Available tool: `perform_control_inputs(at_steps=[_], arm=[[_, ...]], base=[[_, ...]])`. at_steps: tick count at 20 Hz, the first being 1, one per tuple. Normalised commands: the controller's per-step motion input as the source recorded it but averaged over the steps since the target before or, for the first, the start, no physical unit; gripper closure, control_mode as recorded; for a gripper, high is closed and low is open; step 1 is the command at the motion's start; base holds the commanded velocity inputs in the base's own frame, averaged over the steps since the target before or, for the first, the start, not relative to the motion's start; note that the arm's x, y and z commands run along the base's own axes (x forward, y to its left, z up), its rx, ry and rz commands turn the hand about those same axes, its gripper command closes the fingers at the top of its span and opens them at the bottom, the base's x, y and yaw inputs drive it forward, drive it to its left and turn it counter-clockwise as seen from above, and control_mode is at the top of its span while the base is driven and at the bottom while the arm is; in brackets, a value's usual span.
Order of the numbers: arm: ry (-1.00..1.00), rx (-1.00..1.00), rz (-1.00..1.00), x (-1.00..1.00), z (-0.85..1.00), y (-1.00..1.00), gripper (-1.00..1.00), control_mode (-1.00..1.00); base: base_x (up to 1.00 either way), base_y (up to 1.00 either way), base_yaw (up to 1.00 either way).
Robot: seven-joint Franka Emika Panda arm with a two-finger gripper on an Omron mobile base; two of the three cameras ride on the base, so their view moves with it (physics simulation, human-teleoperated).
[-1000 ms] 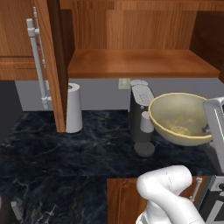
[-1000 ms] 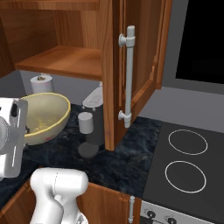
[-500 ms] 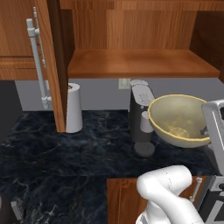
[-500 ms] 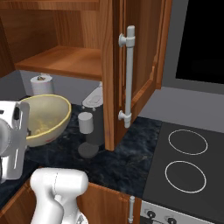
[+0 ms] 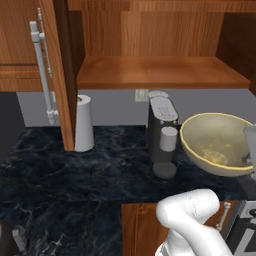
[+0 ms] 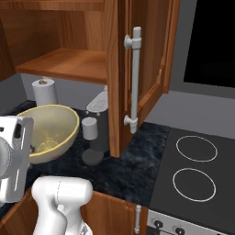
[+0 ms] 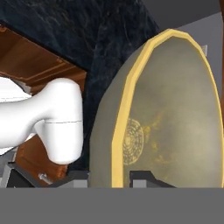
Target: Pick up the bowls from the cabinet and place each bowl in front of a stool on the dining counter.
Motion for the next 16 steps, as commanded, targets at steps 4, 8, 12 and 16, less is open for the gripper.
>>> perform_control_inputs(at_steps=[4,8,12,16], arm=[[0.00,0.00,0.00,0.00,0.00,0.00,1.00,1.00],[0.00,0.00,0.00,0.00,0.00,0.00,1.00,1.00],[0.00,0.00,0.00,0.00,0.00,0.00,1.00,1.00],[0.00,0.00,0.00,0.00,0.00,0.00,1.00,1.00]], base=[[-0.49,-0.25,-0.04],[-0.62,-0.28,-0.01],[-0.66,-0.20,0.00],[-0.59,-0.74,0.08]])
